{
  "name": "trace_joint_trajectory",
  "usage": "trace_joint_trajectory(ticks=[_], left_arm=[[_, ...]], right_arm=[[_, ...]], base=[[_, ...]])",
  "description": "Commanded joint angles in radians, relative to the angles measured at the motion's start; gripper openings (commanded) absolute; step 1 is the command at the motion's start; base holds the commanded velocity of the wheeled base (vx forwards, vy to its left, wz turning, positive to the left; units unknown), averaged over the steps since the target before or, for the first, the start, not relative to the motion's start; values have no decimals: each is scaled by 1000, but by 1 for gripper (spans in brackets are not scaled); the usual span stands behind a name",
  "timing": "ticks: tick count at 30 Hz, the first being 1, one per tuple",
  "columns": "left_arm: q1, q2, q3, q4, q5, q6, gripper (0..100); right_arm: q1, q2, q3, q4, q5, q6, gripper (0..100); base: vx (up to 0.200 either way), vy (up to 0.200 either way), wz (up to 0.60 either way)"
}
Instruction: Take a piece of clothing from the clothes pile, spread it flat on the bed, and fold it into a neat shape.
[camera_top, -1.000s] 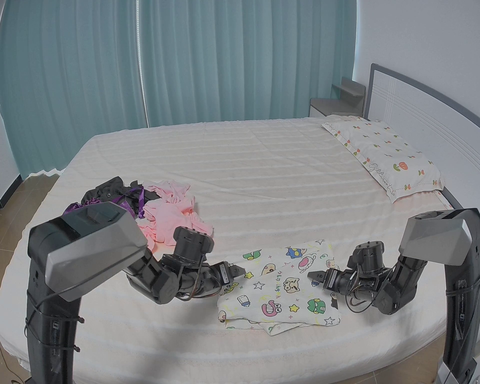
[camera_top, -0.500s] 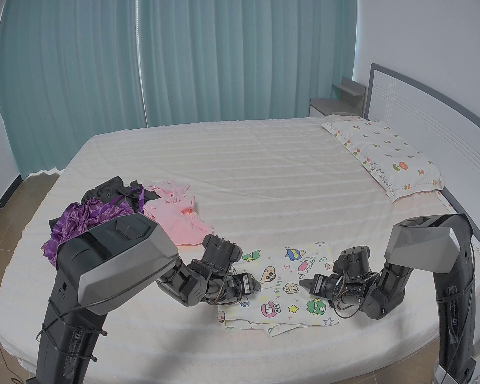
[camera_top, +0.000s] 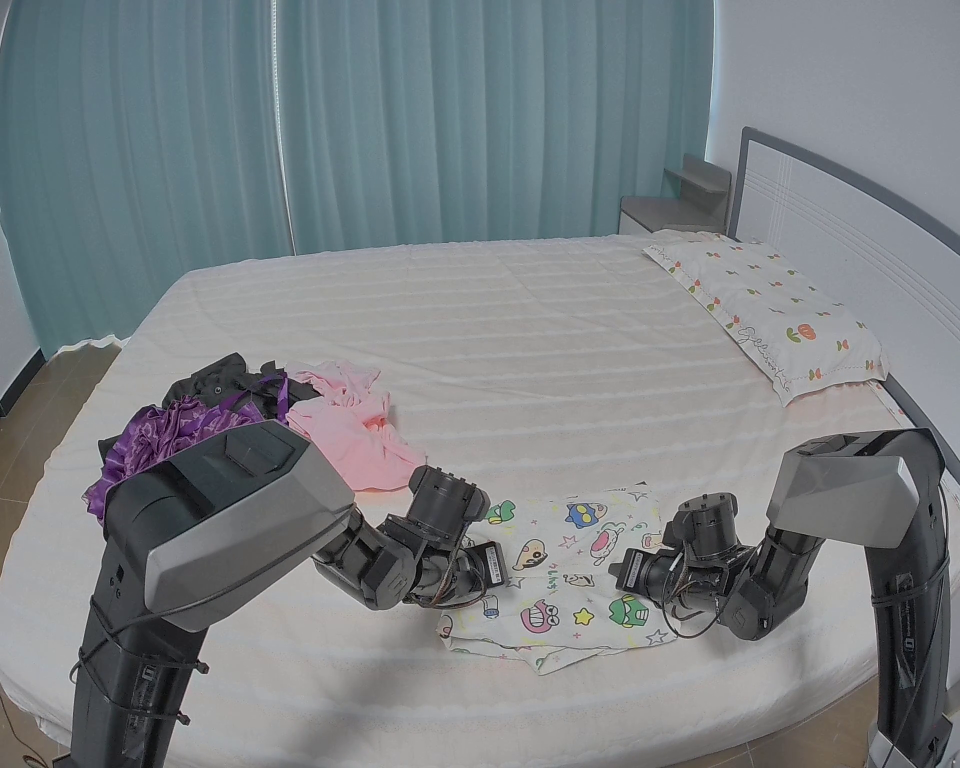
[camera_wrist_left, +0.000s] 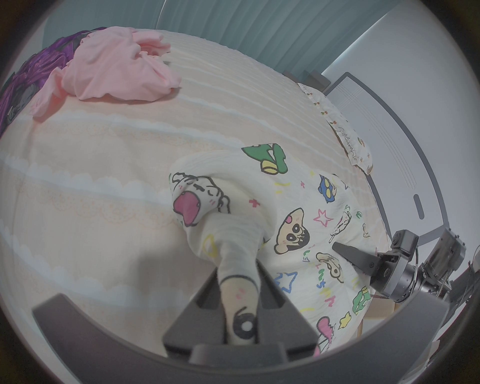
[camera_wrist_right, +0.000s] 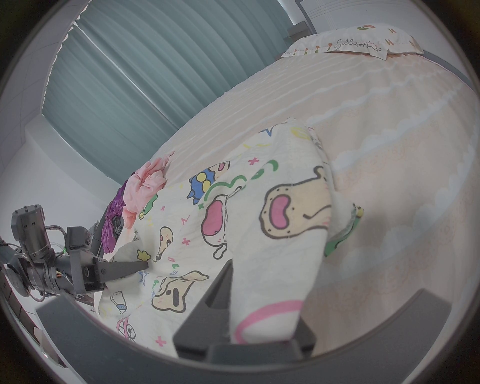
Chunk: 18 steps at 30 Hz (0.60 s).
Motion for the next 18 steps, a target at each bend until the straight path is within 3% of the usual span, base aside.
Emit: trace_joint_trajectory(ticks=[1,18], left_arm=[[5,-21,0,3,3,0,0],[39,-41,17,10,17,1,0]], right_arm=[[1,1,1,0,-1,1,0],[2,-21,1,-2,-3,1,0]], base=[[0,0,0],[0,188,0]])
